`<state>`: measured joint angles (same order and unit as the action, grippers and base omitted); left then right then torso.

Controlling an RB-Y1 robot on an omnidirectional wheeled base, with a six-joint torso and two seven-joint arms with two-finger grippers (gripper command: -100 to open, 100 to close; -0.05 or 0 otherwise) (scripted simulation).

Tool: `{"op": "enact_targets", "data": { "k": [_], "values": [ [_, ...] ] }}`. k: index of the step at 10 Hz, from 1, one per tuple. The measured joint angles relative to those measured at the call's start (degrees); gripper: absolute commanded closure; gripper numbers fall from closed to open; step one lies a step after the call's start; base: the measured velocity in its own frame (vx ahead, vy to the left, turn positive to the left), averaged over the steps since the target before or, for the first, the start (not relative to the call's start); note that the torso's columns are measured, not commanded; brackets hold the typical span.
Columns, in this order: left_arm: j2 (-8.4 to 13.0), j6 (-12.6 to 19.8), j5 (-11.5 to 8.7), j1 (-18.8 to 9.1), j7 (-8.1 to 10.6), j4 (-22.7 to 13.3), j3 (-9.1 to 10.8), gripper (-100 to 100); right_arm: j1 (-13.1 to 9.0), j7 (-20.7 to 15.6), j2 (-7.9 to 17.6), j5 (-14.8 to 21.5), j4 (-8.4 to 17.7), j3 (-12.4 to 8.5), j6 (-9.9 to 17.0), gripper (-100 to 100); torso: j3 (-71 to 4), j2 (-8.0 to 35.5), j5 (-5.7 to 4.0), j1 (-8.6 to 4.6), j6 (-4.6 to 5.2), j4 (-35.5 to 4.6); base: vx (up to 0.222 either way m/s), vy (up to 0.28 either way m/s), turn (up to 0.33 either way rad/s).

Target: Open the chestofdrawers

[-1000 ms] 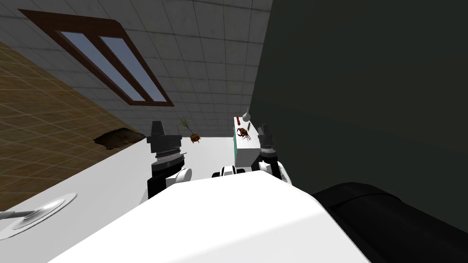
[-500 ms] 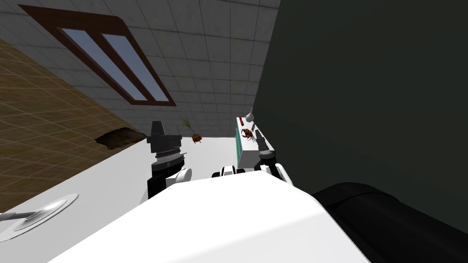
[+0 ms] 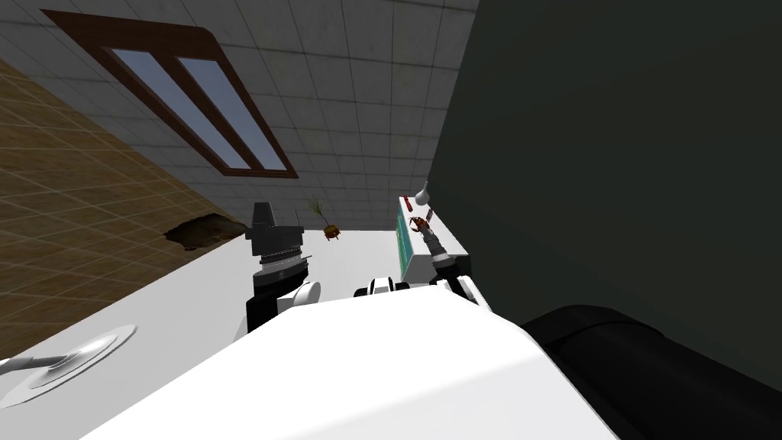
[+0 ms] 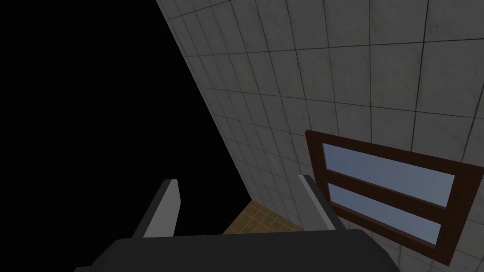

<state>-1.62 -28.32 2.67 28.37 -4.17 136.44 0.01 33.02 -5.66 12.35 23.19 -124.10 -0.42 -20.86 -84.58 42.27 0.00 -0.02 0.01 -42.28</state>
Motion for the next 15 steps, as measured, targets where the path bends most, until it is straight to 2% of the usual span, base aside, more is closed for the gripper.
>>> {"op": "enact_targets", "data": {
  "k": [3,6,8,11,13,15],
  "values": [
    [0.0,0.0,0.0,0.0,0.0,0.0,0.0,0,2.92,-1.86,1.49,4.67,2.25,0.18,2.23,-100,0.02,0.01,0.01,0.1,-0.01,-0.01,0.064,0.112,0.012],
    [0.0,0.0,0.0,0.0,0.0,0.0,0.0,0,4.51,-3.33,3.05,9.42,4.03,0.33,5.4,-100,0.03,0.05,-0.01,-0.04,-0.01,-0.02,0.06,0.111,0.02],
    [0.0,0.0,0.0,0.0,0.0,0.0,0.0,0,5.0,-4.54,3.97,12.75,6.22,0.46,7.66,-100,-0.03,-0.03,0.02,0.06,-0.01,0.01,0.086,0.125,0.022],
    [0.0,0.0,0.0,0.0,0.0,0.0,0.0,0,8.13,-6.6,5.32,17.66,8.16,0.34,10.51,-100,0.04,0.06,0.03,0.16,0.0,-0.02,0.077,0.135,0.018],
    [0.0,0.0,0.0,0.0,0.0,0.0,0.0,0,9.19,-8.29,5.63,21.54,9.33,1.27,12.93,-100,-0.02,-0.07,-0.03,-0.05,-0.01,0.01,0.104,0.097,0.032],
    [0.0,0.0,0.0,0.0,0.0,0.0,0.0,0,10.09,-9.67,6.24,25.33,11.52,0.88,14.61,-100,0.05,0.08,-0.04,-0.06,0.0,-0.02,0.06,0.081,0.03]
  ]
}}
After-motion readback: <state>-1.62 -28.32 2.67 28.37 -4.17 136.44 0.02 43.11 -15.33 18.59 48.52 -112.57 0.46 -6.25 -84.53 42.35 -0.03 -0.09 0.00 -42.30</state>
